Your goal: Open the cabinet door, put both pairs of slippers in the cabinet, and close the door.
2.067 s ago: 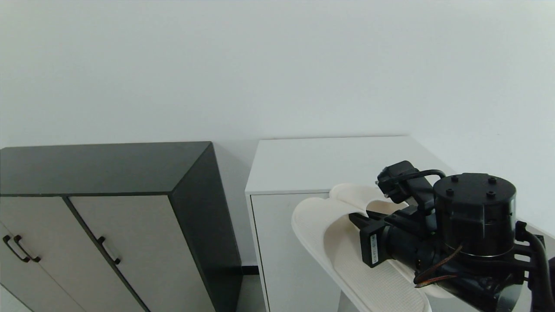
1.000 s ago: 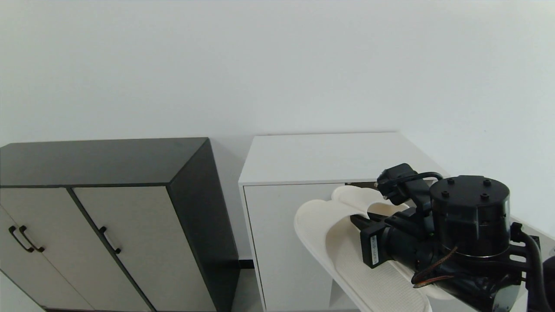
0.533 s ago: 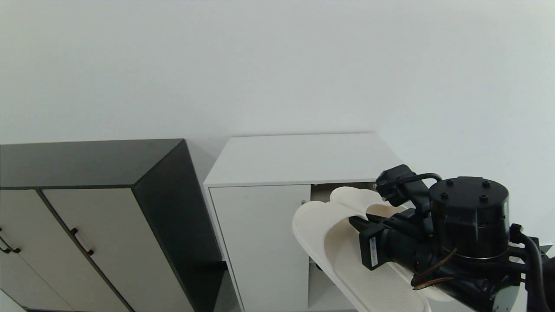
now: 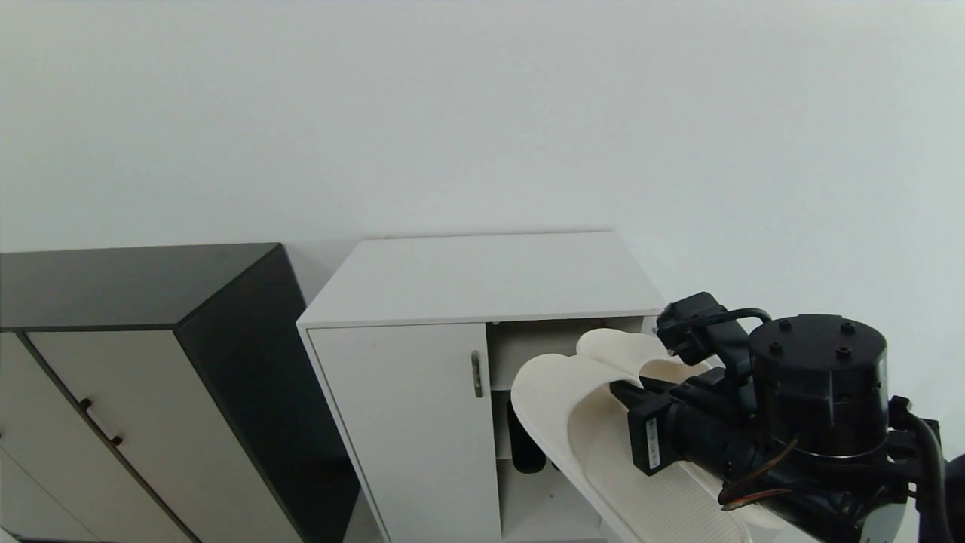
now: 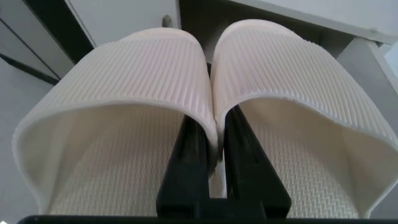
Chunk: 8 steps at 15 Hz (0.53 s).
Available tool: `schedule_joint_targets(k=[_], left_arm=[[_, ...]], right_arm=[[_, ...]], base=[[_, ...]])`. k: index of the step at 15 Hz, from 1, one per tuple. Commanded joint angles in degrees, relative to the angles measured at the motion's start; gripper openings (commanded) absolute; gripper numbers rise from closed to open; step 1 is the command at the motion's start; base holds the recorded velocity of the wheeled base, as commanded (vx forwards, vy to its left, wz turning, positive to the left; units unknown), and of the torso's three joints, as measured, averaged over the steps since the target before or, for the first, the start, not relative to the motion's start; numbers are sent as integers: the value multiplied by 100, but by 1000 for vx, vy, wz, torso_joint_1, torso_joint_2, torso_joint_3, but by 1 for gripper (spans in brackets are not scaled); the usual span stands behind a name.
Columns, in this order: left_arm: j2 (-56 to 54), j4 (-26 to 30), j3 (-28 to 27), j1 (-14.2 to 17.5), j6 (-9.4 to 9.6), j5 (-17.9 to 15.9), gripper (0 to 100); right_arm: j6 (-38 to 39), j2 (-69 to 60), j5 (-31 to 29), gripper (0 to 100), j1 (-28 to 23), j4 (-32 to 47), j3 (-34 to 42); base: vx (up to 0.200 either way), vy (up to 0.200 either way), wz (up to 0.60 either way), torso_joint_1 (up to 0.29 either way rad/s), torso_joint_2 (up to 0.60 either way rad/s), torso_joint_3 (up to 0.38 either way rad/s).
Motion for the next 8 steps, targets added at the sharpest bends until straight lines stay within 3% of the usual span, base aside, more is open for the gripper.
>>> schedule_joint_targets(k=[1,8], left_arm=[[7,-6,0,7,-11,0,0],[7,-6,0,7,-11,-9,0]], right_arm=[[8,33,1,0,44,-3,9],[17,69,9,0,114,-38,18]], base=[[0,0,0,0,0,0],[0,0,0,0,0,0]])
